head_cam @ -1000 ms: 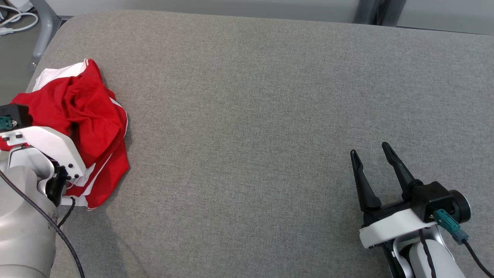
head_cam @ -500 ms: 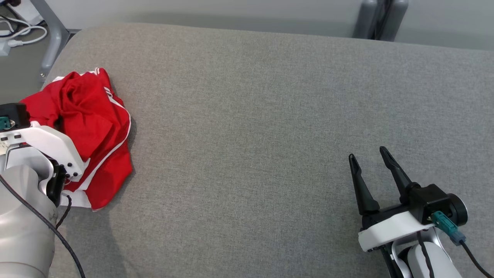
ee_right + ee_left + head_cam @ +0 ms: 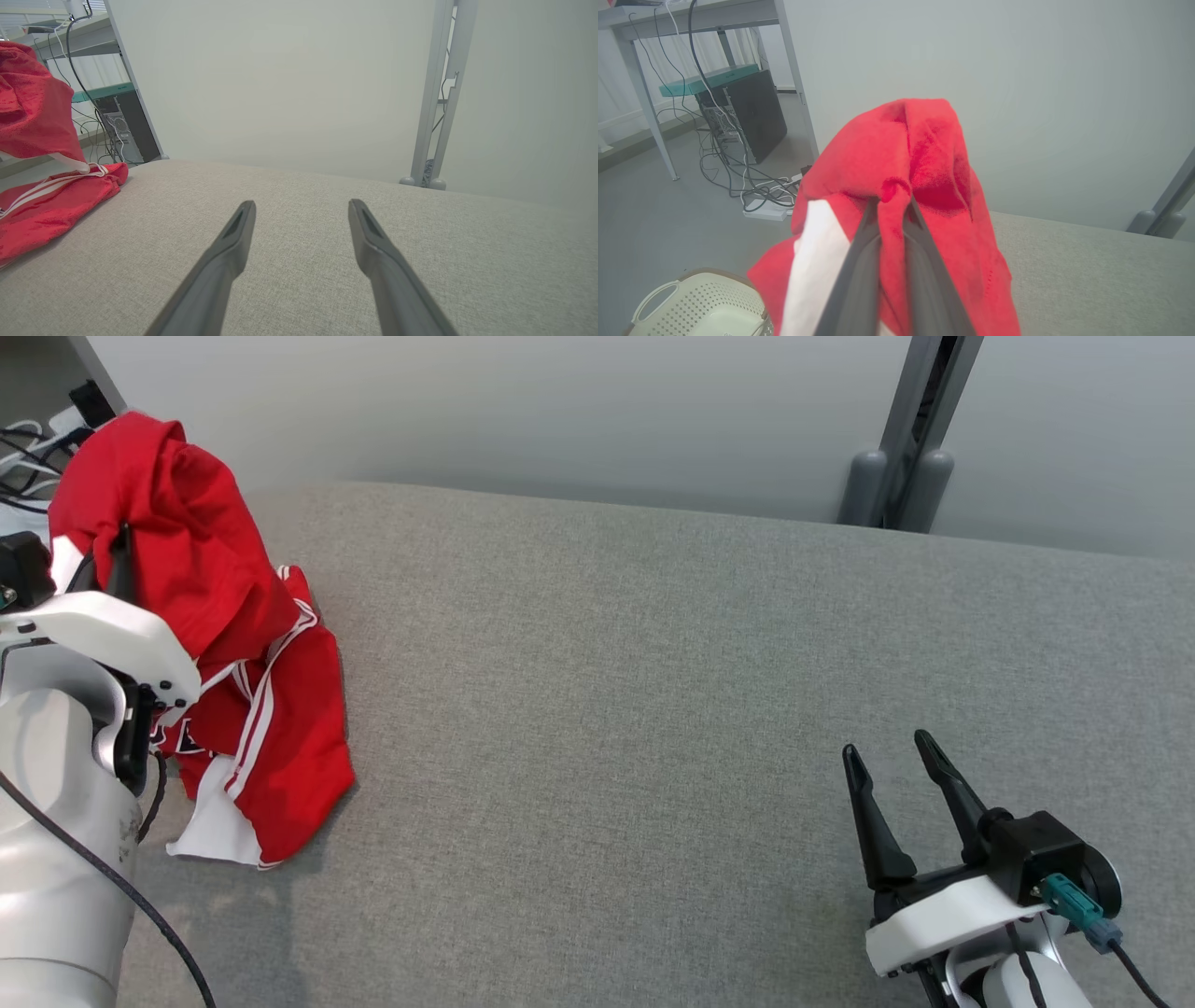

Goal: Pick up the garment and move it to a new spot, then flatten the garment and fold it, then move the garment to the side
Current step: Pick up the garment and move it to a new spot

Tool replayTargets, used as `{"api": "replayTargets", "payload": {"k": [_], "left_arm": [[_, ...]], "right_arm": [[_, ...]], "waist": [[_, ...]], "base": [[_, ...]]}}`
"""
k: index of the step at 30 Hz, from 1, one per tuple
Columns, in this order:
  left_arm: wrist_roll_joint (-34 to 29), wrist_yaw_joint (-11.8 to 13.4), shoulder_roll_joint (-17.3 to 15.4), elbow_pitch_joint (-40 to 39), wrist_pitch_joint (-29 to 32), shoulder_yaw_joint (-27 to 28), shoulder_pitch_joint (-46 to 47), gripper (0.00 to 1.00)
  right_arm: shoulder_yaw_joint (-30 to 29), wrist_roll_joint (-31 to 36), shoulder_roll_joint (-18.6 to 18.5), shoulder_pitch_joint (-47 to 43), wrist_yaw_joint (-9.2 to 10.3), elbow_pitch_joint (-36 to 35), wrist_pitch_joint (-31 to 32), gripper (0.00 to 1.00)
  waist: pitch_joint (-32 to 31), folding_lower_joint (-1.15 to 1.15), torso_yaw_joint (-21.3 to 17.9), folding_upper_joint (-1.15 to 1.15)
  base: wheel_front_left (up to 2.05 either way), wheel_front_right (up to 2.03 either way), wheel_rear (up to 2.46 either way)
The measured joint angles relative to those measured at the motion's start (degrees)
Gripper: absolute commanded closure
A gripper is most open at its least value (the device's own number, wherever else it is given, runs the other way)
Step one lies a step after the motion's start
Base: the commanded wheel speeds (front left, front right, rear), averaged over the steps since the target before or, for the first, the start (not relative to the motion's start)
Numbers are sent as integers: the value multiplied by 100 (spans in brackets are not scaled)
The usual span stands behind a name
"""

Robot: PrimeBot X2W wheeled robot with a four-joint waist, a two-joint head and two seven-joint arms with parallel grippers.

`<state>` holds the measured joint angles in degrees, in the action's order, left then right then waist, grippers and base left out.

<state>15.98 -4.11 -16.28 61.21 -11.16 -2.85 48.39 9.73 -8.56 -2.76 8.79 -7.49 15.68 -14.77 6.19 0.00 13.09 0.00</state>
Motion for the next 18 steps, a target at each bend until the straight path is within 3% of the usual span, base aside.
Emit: {"api": "replayTargets", "payload": {"k": [9, 18], "left_arm": [[32, -36, 315, -1292, 167, -234, -372, 100], [19, -47, 912, -3090, 793, -802, -1528, 100]], "right_arm": [[-4, -162, 5, -141, 0, -12, -23, 0], [-148, -193, 5, -202, 0, -113, -37, 0]], "waist": [[-391, 0, -143, 0], [-569, 0, -681, 0]], "base": [[0, 0, 0], [0, 0, 0]]}}
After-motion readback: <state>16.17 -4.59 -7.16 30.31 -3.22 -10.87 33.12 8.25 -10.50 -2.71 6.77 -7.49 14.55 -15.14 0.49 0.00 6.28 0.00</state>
